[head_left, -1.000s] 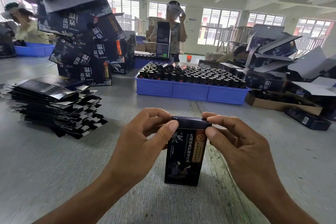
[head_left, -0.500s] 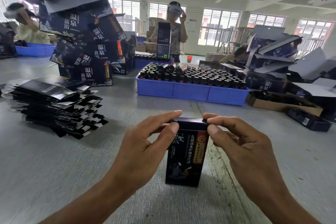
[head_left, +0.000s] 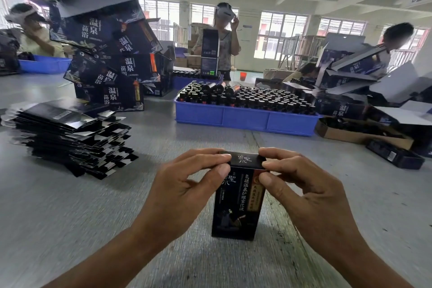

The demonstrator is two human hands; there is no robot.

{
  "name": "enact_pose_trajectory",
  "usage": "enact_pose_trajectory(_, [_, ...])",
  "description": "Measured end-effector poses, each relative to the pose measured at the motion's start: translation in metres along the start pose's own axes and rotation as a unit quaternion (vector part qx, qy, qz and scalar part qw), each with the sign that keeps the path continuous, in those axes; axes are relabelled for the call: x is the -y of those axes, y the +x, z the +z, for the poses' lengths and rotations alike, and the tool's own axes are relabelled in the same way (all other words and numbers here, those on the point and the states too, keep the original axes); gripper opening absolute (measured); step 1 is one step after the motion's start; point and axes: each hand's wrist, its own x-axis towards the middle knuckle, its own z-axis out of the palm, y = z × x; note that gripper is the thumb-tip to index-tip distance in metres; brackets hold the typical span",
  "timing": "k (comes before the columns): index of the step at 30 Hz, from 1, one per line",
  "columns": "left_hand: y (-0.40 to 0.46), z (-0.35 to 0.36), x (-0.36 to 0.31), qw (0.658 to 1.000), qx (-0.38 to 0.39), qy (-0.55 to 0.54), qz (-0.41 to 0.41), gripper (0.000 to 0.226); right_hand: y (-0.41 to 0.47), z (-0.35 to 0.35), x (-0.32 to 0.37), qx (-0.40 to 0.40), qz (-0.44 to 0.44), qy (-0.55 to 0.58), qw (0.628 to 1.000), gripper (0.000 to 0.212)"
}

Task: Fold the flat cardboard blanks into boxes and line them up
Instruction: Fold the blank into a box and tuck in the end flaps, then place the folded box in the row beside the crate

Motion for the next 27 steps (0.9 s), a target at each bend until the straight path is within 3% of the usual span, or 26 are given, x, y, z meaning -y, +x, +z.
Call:
enact_pose_trajectory(11, [0.002,0.004,0.002,0.997,-0.024,0.052,0.057,0.019,0.001,0.002,-0.007,0.016,0.073,0.089,0.993,0.013])
enact_pose_trajectory(18, [-0.005,-0.001,0.009,0.990,0.105,0.097,-0.014,0.044,0.005,0.000,-0.014,0.021,0.090,0.089,0.992,0.019])
enact_pose_trajectory(23, [0.000,0.003,0.009,0.994,-0.005,0.040,-0.100,0.043,-0.004,0.008,-0.021,0.115,0.140,0.011,0.983,0.053])
enact_pose_trajectory(27, [0.005,-0.003,0.016,0.985,-0.066,0.010,-0.160,0.039,-0.011,0.019,-0.021,0.206,0.127,-0.114,0.964,0.064])
